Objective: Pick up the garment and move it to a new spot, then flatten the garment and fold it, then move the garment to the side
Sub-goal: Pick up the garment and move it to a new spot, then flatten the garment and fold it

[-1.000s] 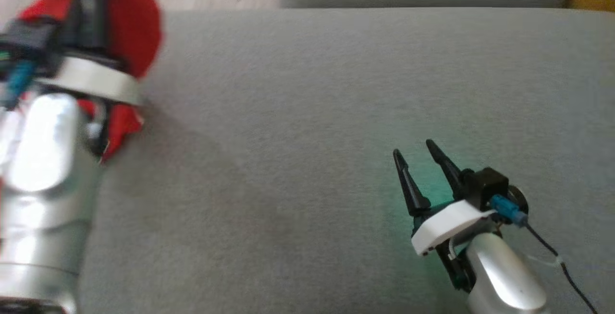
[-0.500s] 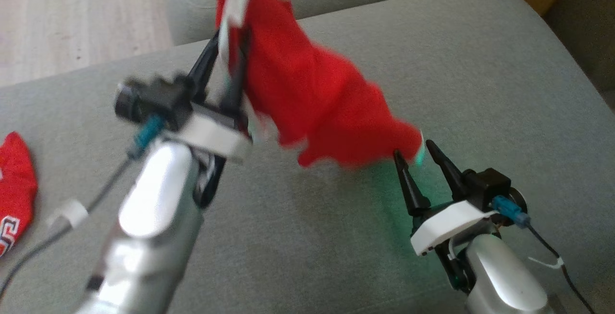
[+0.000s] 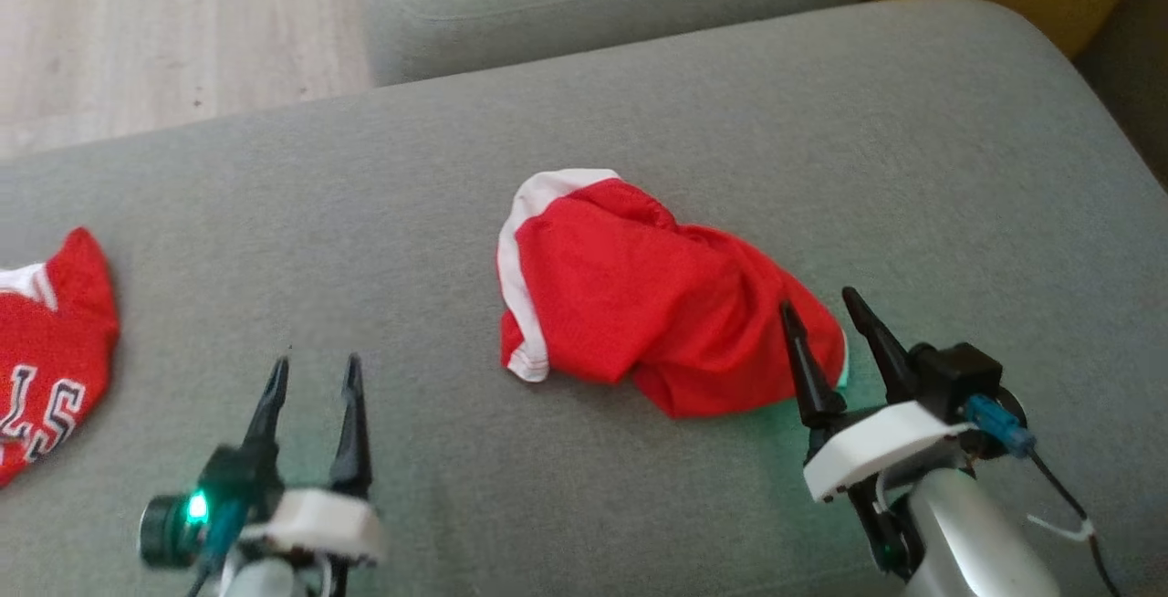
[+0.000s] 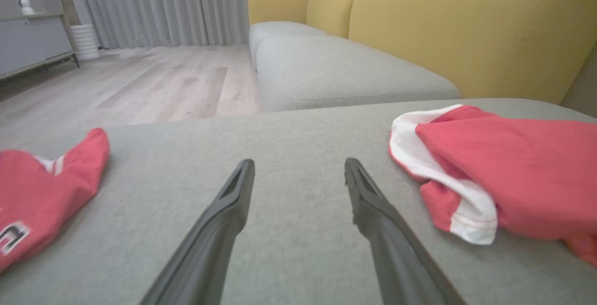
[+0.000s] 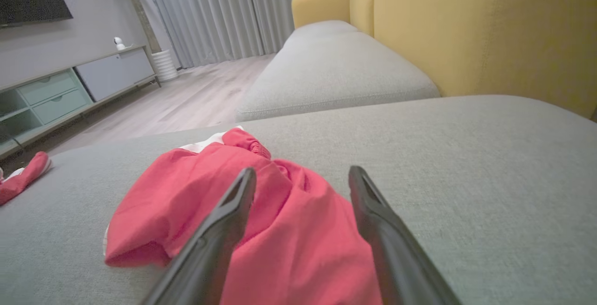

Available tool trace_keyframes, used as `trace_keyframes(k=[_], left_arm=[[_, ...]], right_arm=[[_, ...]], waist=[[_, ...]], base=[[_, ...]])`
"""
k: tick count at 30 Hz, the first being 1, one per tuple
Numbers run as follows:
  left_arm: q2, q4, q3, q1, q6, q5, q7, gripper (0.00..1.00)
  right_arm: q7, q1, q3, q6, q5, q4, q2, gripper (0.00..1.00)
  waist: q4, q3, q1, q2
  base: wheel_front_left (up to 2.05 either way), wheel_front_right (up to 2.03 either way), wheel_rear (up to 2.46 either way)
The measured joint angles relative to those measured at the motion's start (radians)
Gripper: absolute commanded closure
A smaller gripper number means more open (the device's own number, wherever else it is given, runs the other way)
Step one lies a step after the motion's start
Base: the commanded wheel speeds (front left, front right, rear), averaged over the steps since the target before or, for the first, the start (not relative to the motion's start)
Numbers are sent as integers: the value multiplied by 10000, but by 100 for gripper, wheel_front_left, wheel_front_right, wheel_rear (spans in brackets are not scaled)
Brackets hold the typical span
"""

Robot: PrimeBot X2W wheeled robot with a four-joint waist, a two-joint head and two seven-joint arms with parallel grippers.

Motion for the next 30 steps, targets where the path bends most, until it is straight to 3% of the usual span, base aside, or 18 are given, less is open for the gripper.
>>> trace_keyframes(k=[9, 16, 24, 30], left_arm=[[-232, -838, 1241, 1973, 33, 384, 0, 0], [-472, -928, 1317, 2353, -217, 627, 0, 0], [-489, -861, 955, 2045, -420, 746, 0, 0], [-495, -606, -2, 1906, -629, 744, 0, 0]], right_arm=[[0, 443, -125, 0, 2, 105, 13, 0], [0, 695, -107, 0, -100, 199, 17, 0], [0, 495, 2343, 0, 535, -35, 21, 0], [0, -1129, 3975, 0, 2042, 972, 10, 0]], waist=[[588, -331, -1, 0], [743, -273, 0, 0], [1278, -146, -1, 0], [2348, 112, 0, 0]], base=[[0, 0, 0], [0, 0, 0], [0, 0, 0], [0, 0, 0]])
